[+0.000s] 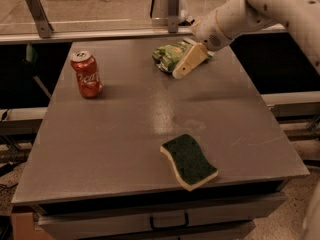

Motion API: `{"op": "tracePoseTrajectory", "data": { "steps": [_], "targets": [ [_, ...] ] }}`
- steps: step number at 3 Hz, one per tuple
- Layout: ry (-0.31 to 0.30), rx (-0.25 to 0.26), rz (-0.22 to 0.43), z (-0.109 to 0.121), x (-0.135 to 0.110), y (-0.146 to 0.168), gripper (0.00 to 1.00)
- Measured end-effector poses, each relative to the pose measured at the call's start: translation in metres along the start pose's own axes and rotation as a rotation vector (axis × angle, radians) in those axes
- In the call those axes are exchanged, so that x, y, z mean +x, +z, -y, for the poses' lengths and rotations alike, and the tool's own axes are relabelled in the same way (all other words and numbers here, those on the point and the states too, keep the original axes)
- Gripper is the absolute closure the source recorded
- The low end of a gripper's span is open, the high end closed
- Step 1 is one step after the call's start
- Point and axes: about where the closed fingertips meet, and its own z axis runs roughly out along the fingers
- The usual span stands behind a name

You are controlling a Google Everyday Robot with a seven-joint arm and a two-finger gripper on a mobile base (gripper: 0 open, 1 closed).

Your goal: Pick green jalapeno chip bag

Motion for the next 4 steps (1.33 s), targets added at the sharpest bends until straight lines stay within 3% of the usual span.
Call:
{"op": "tracePoseTrajectory", "data": {
  "steps": [1,2,4],
  "targets": [
    [0.058,-0.02,0.005,0.018,0.002,0.038,0.0],
    [0.129,-0.046,-0.029,0.027,0.022,0.069,0.02],
    [0.172,-0.078,-0.045,0.026,0.036,0.08,0.47]
  ]
}}
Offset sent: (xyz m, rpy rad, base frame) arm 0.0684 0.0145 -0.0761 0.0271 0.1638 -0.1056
